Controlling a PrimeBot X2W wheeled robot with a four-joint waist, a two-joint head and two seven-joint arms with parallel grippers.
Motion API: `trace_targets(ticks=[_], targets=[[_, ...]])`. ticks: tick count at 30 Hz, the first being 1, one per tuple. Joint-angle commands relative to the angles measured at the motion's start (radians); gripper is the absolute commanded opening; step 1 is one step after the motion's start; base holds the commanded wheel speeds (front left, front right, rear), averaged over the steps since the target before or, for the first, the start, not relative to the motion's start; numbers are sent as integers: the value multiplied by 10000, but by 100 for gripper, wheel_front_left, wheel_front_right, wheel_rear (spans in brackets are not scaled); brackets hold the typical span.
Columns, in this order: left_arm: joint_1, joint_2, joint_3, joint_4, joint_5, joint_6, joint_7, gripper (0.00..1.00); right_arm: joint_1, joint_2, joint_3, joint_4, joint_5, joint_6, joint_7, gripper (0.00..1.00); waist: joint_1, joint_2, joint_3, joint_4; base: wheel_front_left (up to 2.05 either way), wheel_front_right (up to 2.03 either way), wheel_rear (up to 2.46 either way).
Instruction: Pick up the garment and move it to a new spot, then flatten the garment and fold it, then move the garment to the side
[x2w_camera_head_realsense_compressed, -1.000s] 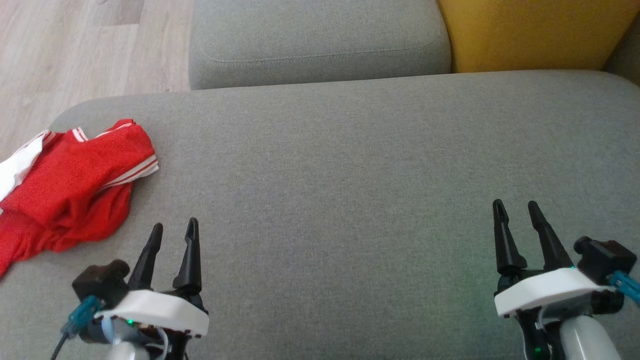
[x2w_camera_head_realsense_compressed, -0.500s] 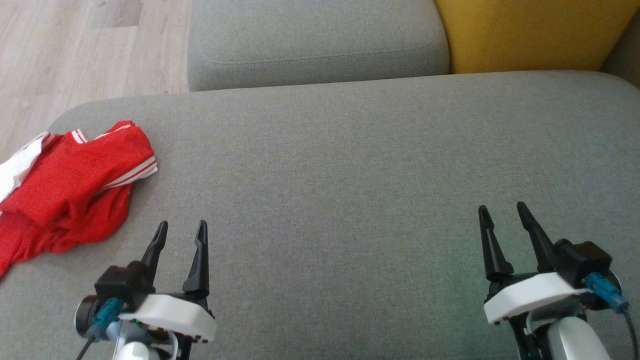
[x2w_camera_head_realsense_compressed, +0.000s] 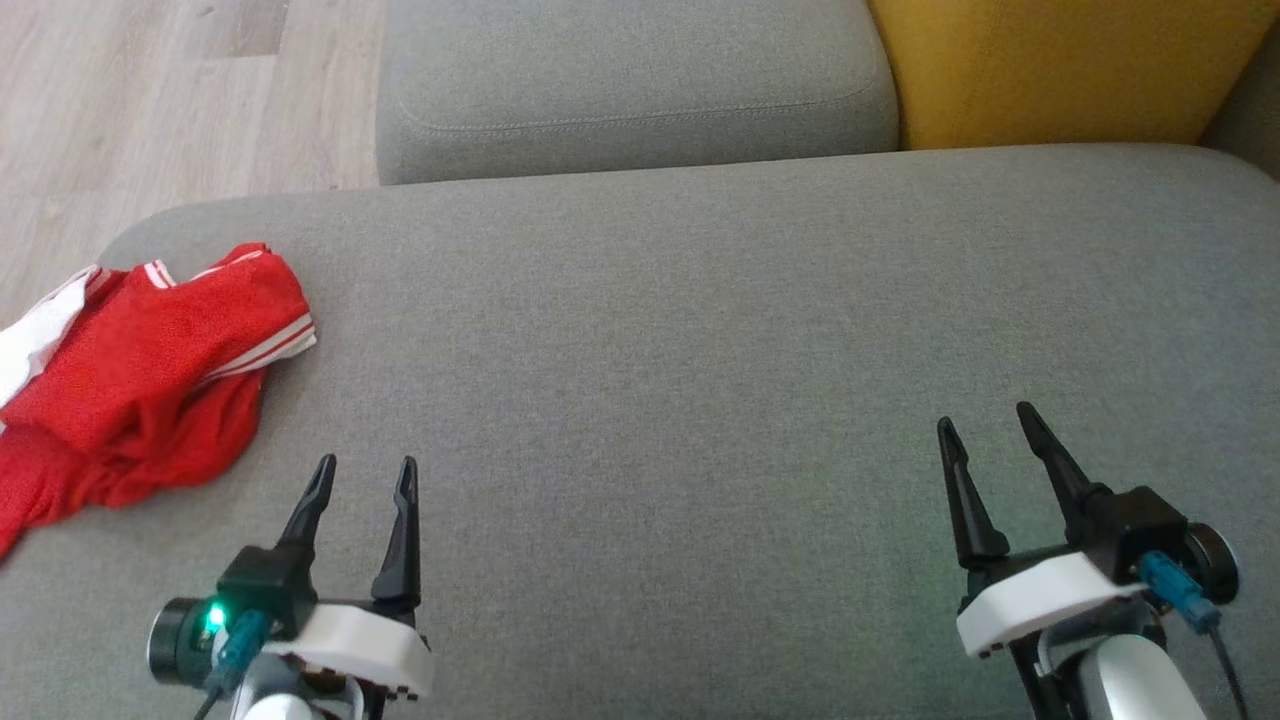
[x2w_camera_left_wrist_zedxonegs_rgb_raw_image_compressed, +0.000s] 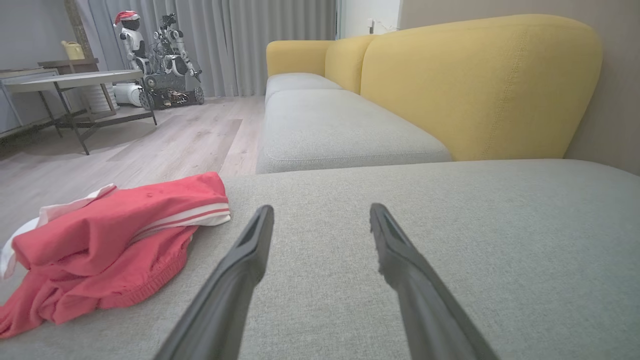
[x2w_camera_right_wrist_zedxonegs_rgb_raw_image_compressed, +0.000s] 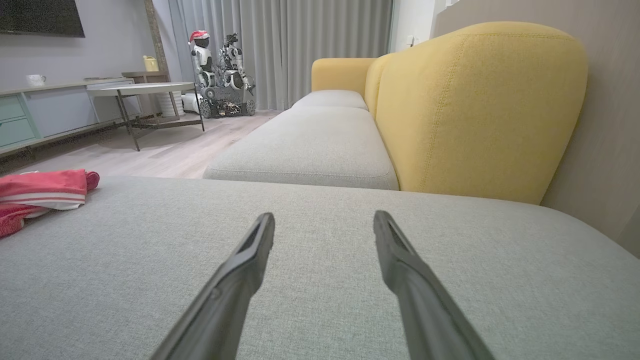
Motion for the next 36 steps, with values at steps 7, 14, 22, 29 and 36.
trace_targets(ticks=[7,14,22,29,36], targets=[[-377,5,388,-110,-141,9,-145,100,-250,111,95,-277,394,-7,-194,100,0,0,13,-15,0,0,0],[-411,-23,406,-29,-275,4,-145,100,-253,146,60,-208,577,-7,-170,100,0,0,18,-2,0,0,0],[-422,-6,394,5,-280,47,-145,100,-266,164,40,-136,600,-7,-151,100,0,0,35,17,0,0,0],[-435,11,396,24,-308,92,-145,100,-244,174,13,-161,544,-7,-103,100,0,0,52,40,0,0,0],[-567,6,420,85,-396,131,-145,100,-184,179,-14,-271,459,-7,-13,100,0,0,113,386,0,0,0]])
